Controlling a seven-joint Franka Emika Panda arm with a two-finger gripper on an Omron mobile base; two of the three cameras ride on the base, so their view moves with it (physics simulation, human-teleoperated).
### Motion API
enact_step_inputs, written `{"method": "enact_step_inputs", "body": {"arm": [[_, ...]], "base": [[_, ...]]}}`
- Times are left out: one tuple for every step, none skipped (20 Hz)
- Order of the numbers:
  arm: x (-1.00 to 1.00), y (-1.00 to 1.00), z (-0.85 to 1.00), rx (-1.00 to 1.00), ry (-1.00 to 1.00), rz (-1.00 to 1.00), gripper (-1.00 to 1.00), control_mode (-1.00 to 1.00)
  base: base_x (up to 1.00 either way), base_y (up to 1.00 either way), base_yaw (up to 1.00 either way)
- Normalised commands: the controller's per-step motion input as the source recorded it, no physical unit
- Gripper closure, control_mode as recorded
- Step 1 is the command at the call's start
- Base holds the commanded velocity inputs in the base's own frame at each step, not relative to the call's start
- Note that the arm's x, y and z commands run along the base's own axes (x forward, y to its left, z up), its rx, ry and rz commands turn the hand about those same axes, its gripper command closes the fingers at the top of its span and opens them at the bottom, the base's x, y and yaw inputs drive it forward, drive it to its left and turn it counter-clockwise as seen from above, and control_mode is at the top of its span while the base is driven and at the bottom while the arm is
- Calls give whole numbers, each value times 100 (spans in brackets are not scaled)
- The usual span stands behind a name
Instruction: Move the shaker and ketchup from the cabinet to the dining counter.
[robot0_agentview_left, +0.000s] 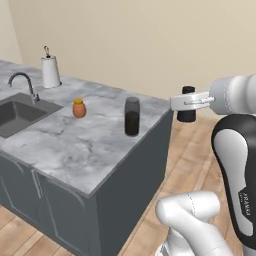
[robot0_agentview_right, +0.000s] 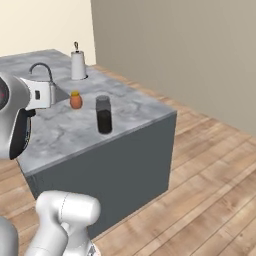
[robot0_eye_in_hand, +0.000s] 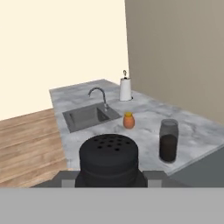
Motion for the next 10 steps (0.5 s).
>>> {"method": "enact_step_inputs", "body": {"arm": [[0, 0, 0, 0, 0, 0, 100, 100], [0, 0, 0, 0, 0, 0, 100, 100], [0, 0, 0, 0, 0, 0, 100, 100], [0, 0, 0, 0, 0, 0, 100, 100], [0, 0, 0, 0, 0, 0, 100, 100], [0, 0, 0, 0, 0, 0, 100, 100], [0, 0, 0, 0, 0, 0, 100, 100], [0, 0, 0, 0, 0, 0, 100, 100], [0, 0, 0, 0, 0, 0, 100, 100], [0, 0, 0, 0, 0, 0, 100, 100]], "base": [[20, -76, 0], [20, -76, 0], [20, -76, 0], [20, -74, 2], [21, -73, 3], [21, -71, 5], [22, -70, 5], [24, -67, 7], [25, -66, 9], [26, -62, 12]]}}
